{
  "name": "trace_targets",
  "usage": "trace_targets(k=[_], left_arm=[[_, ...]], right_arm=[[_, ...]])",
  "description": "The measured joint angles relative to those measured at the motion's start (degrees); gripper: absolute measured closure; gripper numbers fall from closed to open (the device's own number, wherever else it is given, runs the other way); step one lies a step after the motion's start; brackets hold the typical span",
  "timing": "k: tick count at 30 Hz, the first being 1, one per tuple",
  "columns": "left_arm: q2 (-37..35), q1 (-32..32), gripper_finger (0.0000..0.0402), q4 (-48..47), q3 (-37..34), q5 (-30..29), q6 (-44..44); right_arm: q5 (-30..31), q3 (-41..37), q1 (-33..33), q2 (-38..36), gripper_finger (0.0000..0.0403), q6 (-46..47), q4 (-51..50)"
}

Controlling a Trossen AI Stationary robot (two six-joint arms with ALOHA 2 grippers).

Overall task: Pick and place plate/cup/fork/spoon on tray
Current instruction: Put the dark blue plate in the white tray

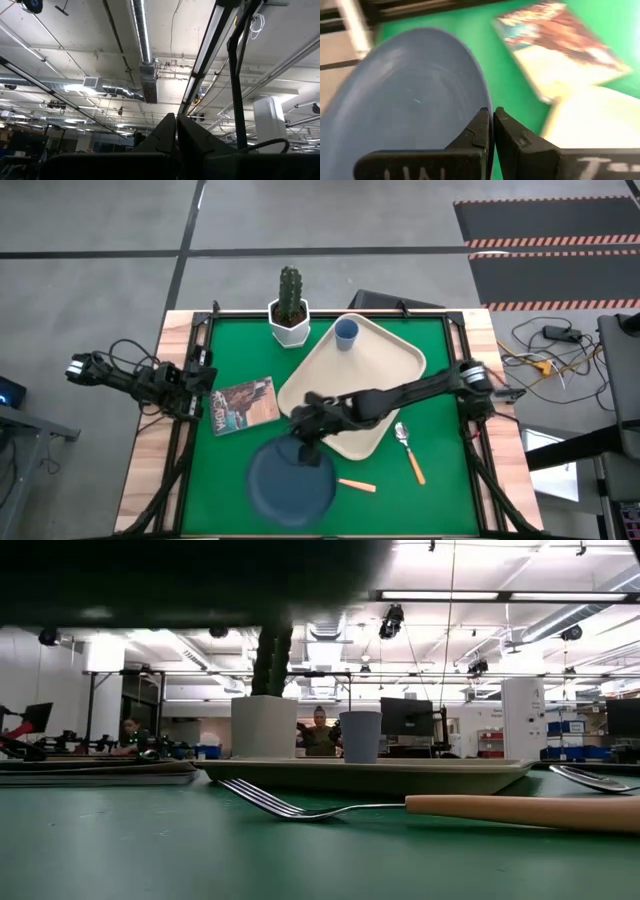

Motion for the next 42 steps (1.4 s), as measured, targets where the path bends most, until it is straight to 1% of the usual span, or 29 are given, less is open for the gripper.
trace_targets(k=[3, 7, 14, 18, 23, 27, 30, 37, 40, 42], left_arm=[[0.00, -0.01, 0.0402, 0.02, 0.00, 0.02, 0.01], [0.00, -0.01, 0.0402, 0.02, 0.00, 0.02, 0.02], [0.00, -0.01, 0.0402, 0.01, 0.00, -0.01, 0.09], [-0.03, -0.01, 0.0402, 0.02, 0.00, -0.01, 0.15], [-0.11, -0.01, 0.0402, 0.00, 0.02, -0.01, 0.15], [-0.27, -0.01, 0.0402, 0.05, 0.02, -0.01, 0.17], [-0.22, -0.01, 0.0402, 0.02, 0.02, -0.01, 0.17], [-0.18, 0.00, 0.0402, 0.06, 0.08, -0.03, 0.19], [-0.32, 0.00, 0.0402, 0.08, 0.09, -0.03, 0.20], [-0.46, 0.01, 0.0402, 0.18, 0.09, -0.03, 0.20]], right_arm=[[4.82, -8.26, -0.99, -5.73, 0.0394, 2.43, 2.36], [5.15, -18.94, -4.05, -13.37, 0.0394, 5.79, 7.31], [5.48, -35.45, -12.00, -25.43, 0.0394, 10.68, 13.11], [5.84, -43.92, -16.91, -29.56, 0.0394, 13.62, 15.45], [6.02, -52.47, -22.30, -32.36, 0.0394, 16.15, 20.61], [5.90, -57.13, -25.15, -33.06, 0.0394, 16.68, 24.13], [6.36, -58.85, -26.60, -32.87, 0.0394, 16.66, 24.46], [6.41, -59.61, -27.24, -29.95, 0.0394, 16.18, 24.71], [7.44, -59.61, -27.29, -28.85, 0.0394, 16.17, 24.62], [7.63, -59.61, -27.32, -28.33, 0.0388, 16.16, 24.64]])
